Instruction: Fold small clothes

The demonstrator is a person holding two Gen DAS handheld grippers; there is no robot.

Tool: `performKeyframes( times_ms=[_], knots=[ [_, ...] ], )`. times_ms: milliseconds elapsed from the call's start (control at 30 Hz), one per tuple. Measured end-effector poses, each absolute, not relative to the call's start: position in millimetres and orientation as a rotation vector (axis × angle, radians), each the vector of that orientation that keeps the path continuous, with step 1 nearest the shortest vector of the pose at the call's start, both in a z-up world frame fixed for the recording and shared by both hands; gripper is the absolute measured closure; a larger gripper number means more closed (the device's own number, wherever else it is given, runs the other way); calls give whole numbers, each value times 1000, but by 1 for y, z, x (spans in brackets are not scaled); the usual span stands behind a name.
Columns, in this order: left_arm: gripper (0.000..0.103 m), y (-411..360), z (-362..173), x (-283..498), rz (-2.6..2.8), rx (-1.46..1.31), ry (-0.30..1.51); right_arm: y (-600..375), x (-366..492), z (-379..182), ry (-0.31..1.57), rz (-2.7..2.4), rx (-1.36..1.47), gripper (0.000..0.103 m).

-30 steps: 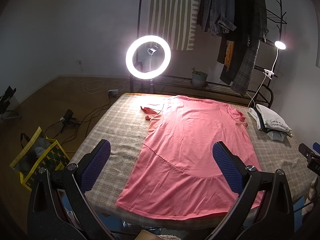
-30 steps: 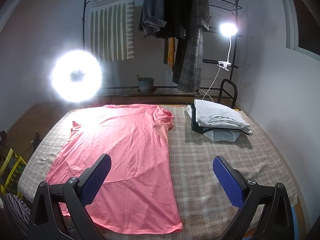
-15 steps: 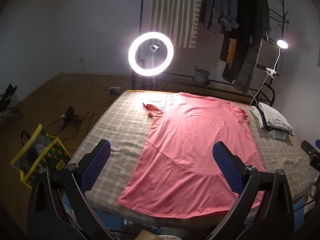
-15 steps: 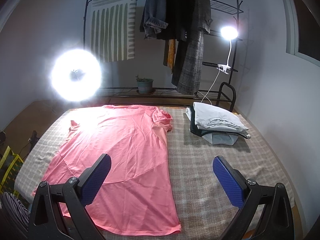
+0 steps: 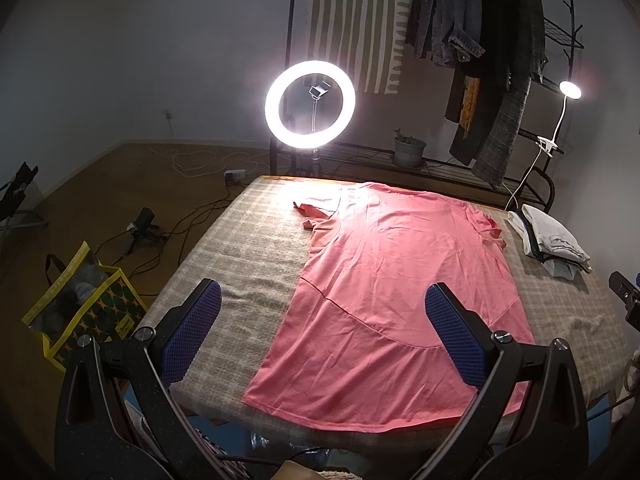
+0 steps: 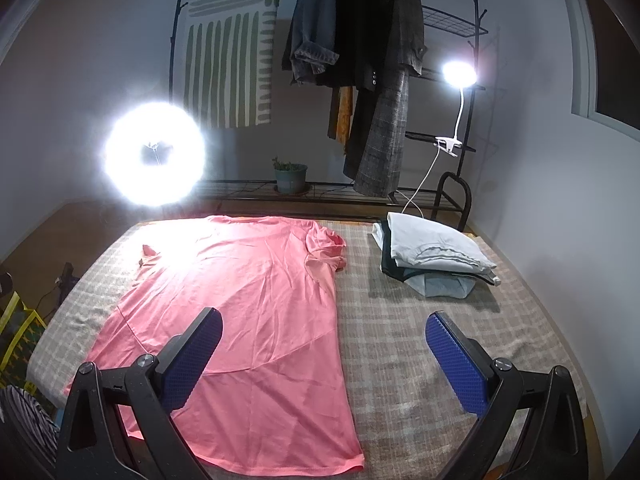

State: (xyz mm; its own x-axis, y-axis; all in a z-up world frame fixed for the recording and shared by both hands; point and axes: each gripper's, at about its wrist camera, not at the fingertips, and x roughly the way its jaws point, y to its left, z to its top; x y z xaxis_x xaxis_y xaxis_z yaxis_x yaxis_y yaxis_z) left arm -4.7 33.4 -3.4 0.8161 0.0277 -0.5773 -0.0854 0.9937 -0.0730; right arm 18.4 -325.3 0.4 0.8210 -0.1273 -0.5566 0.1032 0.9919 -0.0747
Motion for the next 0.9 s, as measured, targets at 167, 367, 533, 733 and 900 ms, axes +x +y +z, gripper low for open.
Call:
performKeyframes(
  times_ms=[167,367,533,733,900],
  knots=[
    [0,41,-10,-14,90,-105,612,-322,16,3,578,-101,-39,0],
    [0,70,-40,-19,120,-212,664,-310,25,2,577,-22,-45,0],
    [12,94,-79,-5,122,-286,755,-291,48,4,583,80,-46,0],
    [23,118,-131,12,110,-365,899,-264,90,8,622,212,-9,2],
    [26,132,-170,15,131,-412,976,-235,136,8,646,255,-16,6]
  ],
)
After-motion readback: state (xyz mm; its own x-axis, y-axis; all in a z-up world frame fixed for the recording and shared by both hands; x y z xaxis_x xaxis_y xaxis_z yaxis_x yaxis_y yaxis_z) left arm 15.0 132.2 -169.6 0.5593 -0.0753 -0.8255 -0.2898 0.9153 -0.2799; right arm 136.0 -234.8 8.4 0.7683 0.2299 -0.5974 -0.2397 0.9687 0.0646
